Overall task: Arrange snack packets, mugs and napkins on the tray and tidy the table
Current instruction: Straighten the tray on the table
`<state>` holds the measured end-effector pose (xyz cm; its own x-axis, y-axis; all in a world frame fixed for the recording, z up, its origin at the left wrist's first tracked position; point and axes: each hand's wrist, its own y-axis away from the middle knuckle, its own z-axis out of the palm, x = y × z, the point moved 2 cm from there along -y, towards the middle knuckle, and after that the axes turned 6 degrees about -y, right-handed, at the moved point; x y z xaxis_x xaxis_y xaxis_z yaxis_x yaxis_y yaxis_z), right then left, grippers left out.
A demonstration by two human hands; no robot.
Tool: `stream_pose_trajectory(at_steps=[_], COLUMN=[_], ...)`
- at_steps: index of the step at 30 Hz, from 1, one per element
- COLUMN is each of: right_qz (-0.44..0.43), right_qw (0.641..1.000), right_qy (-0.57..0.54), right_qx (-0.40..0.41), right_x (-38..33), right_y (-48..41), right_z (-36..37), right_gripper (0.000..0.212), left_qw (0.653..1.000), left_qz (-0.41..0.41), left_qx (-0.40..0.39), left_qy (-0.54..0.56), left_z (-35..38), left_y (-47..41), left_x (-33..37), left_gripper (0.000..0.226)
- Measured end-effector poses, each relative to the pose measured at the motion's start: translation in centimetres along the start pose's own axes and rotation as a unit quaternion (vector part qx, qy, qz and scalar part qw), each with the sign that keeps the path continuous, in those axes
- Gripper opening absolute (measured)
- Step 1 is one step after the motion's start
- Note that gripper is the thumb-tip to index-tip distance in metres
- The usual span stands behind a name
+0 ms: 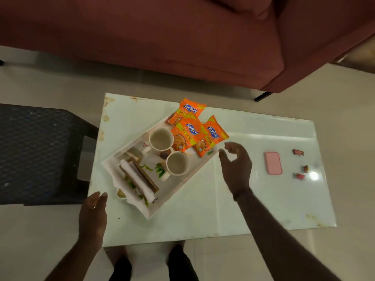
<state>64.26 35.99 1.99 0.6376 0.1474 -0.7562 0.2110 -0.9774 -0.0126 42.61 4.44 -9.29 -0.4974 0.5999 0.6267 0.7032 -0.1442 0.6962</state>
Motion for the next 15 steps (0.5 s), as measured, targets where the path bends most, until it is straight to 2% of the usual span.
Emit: stream_pose_trajectory(at_steps=[3,6,10,13,15], right_qz=[0.046,0.086,0.125,0.258,0.311], right_qw=[0.998,0.993,0.973,0.918,0.879], right_qy=[-0.039,-0.025,-0.011,-0.068,-0.026], right_qx=[-0.038,-0.084,-0.192,-0.293,-0.361], right_x=[0.0,0.7,2.3,4.6,5.9], right_y=[-6.7,-13.5,-19.8,-21.4,-21.4], right_z=[0.7,2.4,5.5,7.4,8.3], right_gripper=[0.023,0.036,0.039,0.037,0.031], left_qw=[0.999,0.997,0.995,0.989,0.988], left_qz=[-0.025,-0.041,-0.033,-0.03,-0.02], left_qx=[0.001,0.008,0.042,0.079,0.087], left_qy=[0.031,0.067,0.088,0.117,0.129], left_z=[1.3,3.2,5.3,6.5,7.0], left_y=[0.2,0.1,-0.3,-0.4,-0.2], left_x=[-1.0,-1.4,-1.7,-2.0,-2.3], left_gripper=[0.045,0.043,0.031,0.033,0.031])
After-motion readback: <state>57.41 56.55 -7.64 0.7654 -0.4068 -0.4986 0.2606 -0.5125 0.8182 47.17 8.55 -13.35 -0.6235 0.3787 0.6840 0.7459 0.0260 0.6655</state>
